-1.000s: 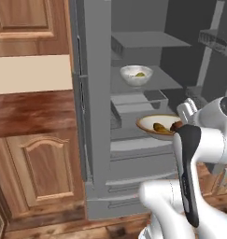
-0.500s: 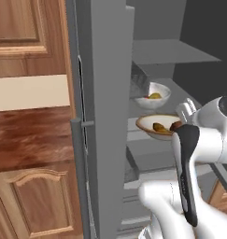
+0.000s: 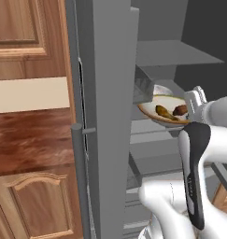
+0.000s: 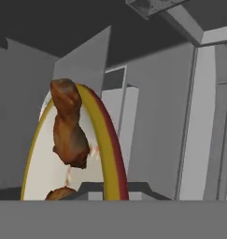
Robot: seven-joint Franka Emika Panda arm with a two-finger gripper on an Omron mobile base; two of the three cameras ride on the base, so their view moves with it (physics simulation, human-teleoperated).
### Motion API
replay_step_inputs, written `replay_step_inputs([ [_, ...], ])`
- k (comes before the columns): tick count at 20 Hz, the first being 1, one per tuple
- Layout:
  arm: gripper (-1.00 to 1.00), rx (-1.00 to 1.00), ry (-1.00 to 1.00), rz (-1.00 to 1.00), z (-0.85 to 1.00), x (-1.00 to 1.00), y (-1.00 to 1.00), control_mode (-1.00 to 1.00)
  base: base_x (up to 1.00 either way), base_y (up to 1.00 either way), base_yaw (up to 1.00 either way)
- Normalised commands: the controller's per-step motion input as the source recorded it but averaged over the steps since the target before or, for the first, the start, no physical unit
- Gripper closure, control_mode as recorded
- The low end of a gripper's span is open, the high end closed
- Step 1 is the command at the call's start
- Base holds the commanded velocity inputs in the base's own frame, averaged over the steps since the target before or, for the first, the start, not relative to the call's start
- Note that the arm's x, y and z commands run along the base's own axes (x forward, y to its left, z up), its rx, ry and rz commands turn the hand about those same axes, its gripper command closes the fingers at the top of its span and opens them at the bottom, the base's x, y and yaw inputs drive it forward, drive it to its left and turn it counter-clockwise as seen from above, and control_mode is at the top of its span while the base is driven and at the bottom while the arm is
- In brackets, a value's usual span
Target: Place the bowl with the squash and tomato on the second highest shelf of the fridge. Place the bowl with the chicken drumsticks on the top shelf of the fridge.
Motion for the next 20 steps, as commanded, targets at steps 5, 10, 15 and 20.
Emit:
replay_step_inputs([
  [5, 1.00, 0.00, -0.24, -0.08, 1.00, -0.01, -0.04, -1.00, 0.00, 0.00, 0.00],
  [10, 1.00, 0.00, -0.14, -0.14, 1.00, 0.23, -0.16, -1.00, 0.00, 0.00, 0.00],
  [15, 1.00, 0.00, -0.11, -0.02, 0.71, 0.97, 0.02, -1.00, 0.00, 0.00, 0.00],
  [20, 1.00, 0.01, 0.05, 0.04, 0.15, 1.00, 0.00, -1.00, 0.00, 0.00, 0.00],
])
